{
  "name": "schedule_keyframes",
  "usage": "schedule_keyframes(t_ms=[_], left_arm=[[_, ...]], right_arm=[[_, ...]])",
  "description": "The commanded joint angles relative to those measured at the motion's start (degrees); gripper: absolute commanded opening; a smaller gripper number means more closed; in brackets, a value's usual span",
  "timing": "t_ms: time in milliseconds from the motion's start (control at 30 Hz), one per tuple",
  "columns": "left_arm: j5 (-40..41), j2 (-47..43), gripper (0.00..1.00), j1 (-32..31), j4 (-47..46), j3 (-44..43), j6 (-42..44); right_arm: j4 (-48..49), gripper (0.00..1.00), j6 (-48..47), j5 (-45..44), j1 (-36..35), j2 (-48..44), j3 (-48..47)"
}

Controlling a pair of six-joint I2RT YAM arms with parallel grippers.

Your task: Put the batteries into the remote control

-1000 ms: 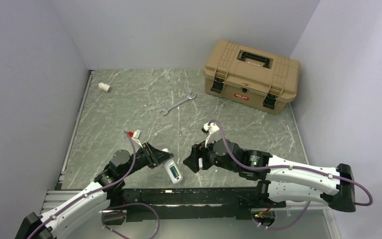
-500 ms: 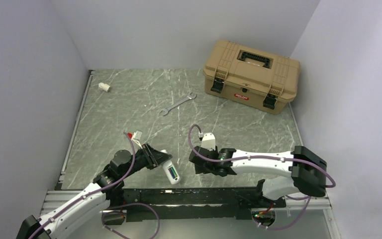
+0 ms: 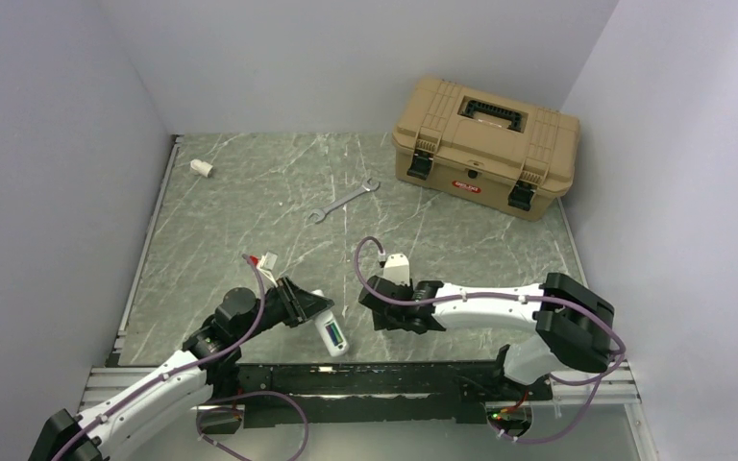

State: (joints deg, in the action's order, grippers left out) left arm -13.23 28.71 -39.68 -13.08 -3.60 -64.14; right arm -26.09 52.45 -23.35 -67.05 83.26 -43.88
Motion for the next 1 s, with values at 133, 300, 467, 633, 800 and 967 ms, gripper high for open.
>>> schedule_keyframes(t_ms=[133,300,467,633,800,967], left_arm=[[-0.86,-1.49,0.00,-0.18,-3.03,-1.46,0.17],[-0.74,-1.98,0.00,-0.16,-2.92,-1.20,-0.10],[-0.74,-2.17,0.00,-0.20,-2.99,-1.07,-0.17],[-0.74,-2.34,0.00,-0.21,-3.00,-0.91,-0.20],[-0.83,-2.25,0.00,-0.18,-3.48,-0.72,-0.41],[-0.91,-2.10,0.00,-0.16,-3.54,-0.95,-0.30]], right_arm=[[2.25,0.49,-2.16,1.56,1.32,2.53,-2.58],[2.28,0.47,-3.03,2.38,1.60,4.10,-3.52],[1.50,0.43,-3.40,2.62,1.70,5.53,-4.43],[-0.40,0.41,-3.50,2.62,1.72,7.52,-5.66],[-1.58,0.40,-2.94,2.57,1.66,8.05,-5.66],[-2.82,0.36,-2.45,2.07,1.70,8.01,-5.62]])
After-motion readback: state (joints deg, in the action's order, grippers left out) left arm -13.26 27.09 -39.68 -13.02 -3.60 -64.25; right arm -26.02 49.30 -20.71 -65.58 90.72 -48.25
